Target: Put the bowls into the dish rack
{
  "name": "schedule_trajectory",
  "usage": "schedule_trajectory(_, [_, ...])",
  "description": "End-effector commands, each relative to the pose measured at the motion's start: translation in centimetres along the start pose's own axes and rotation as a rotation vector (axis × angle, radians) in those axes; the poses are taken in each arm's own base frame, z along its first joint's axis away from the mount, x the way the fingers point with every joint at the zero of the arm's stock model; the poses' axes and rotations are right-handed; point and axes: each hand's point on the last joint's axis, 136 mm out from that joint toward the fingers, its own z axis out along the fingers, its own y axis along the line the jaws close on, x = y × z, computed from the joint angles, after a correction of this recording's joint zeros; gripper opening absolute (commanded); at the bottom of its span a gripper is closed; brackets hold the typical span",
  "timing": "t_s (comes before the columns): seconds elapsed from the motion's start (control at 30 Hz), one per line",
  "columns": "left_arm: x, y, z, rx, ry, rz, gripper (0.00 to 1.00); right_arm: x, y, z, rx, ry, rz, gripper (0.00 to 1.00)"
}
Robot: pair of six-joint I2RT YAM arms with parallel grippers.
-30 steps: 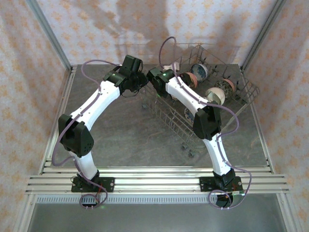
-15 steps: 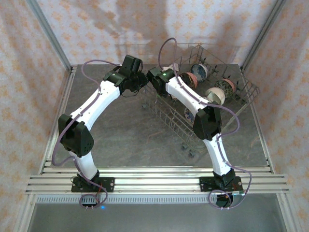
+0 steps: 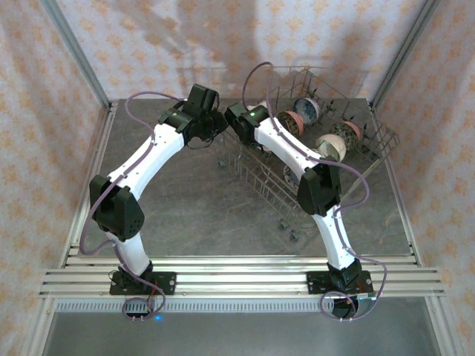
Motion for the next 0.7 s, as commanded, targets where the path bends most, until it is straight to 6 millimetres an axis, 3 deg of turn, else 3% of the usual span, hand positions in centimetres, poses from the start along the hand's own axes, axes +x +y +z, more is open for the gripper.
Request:
schedule_trajectory(0.0, [1.6,-2.4,-0.8,0.084,0.065,0.050,0.21,0.2,1.1,-2.2,-0.076,-0.017,-0.016,0.37])
schedule_trajectory(0.23, [1.6,-2.5,-0.7,0.082,0.068,0.051,0.21,-0.1,-0.1,-2.7,-0.086,-0.024,0.021,0.38])
schedule_trajectory(0.67, [1.7,-2.7,-0.6,0.076,0.074,0.057,0.21,-0.5,-0.9,-1.2,-0.178,0.005,0.119,0.38])
